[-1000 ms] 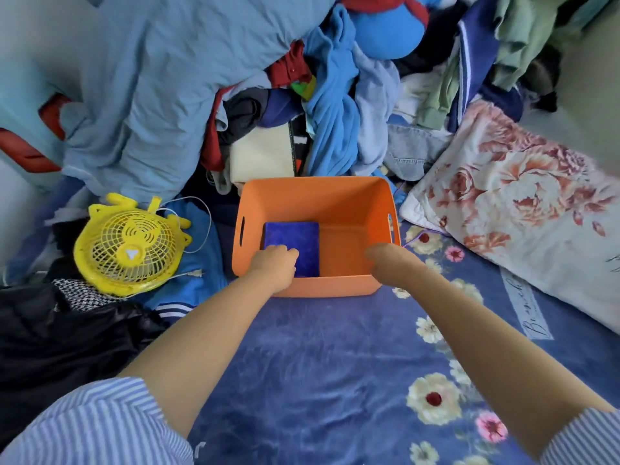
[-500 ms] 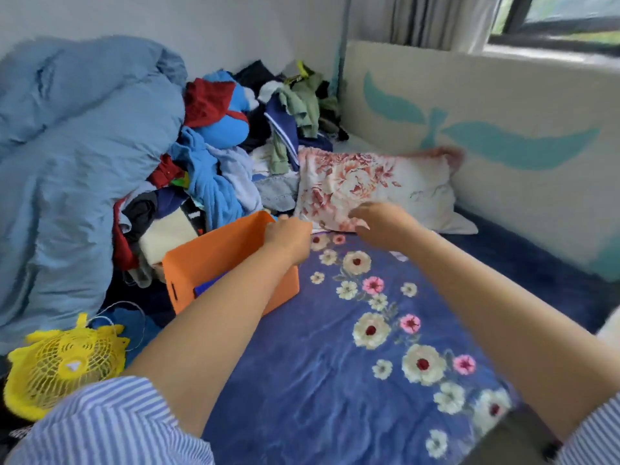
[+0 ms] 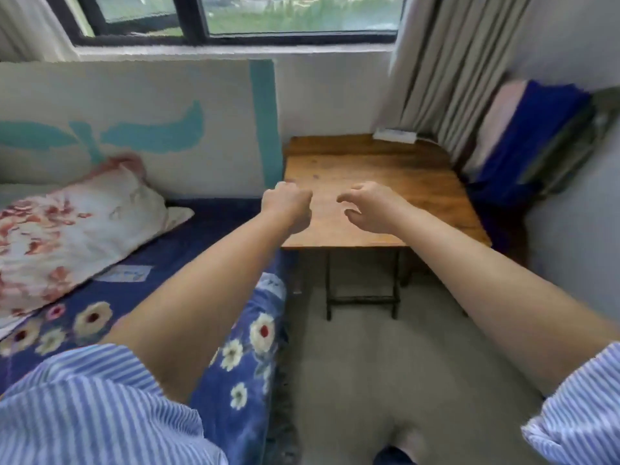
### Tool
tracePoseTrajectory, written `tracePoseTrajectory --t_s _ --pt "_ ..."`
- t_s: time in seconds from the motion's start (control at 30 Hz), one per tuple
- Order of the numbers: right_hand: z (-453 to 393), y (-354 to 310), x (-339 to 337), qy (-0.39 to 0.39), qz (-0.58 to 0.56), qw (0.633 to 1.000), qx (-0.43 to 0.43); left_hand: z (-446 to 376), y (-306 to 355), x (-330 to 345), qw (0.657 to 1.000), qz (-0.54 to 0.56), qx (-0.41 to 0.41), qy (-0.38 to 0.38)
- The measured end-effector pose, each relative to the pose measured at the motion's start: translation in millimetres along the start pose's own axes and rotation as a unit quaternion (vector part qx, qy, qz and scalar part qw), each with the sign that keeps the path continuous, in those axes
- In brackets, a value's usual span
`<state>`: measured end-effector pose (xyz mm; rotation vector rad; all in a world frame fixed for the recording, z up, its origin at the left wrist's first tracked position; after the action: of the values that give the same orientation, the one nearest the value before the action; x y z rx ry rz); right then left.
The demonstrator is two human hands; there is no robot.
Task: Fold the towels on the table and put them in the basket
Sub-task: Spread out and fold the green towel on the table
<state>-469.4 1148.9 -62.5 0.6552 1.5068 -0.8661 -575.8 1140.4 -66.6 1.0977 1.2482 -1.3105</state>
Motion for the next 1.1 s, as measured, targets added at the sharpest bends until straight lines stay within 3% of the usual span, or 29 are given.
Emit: tracePoseTrajectory --t_s 0.3,0.4,0.7,1.1 --pt "93.4 305.8 -10.7 0.006 -0.043 0.984 0.174 -142.1 300.3 -13.7 0.987 0.007 0.161 0.006" --pt "111.7 375.6 -10.8 0.007 -0.069 0.972 0.223 -172.1 362.2 -15.6 0.981 0.011 0.193 0.004" --pt "106.4 550.4 -19.2 0.019 -0.084 0.949 0.303 -298.7 467.6 -12.7 0.973 0.043 0.223 -0.031" --pt "4.7 769.4 -57.9 0.051 -0.117 0.901 0.416 -534.7 577.8 -42.4 0.959 0.076 0.266 -0.063"
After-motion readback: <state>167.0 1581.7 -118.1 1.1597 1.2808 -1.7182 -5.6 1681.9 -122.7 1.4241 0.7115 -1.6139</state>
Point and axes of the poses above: each hand's wrist, its own z-axis away from the middle knuckle, its own x-axis out of the palm, y = z × x, the point moved 8 cm from there along -z, towards the middle knuckle
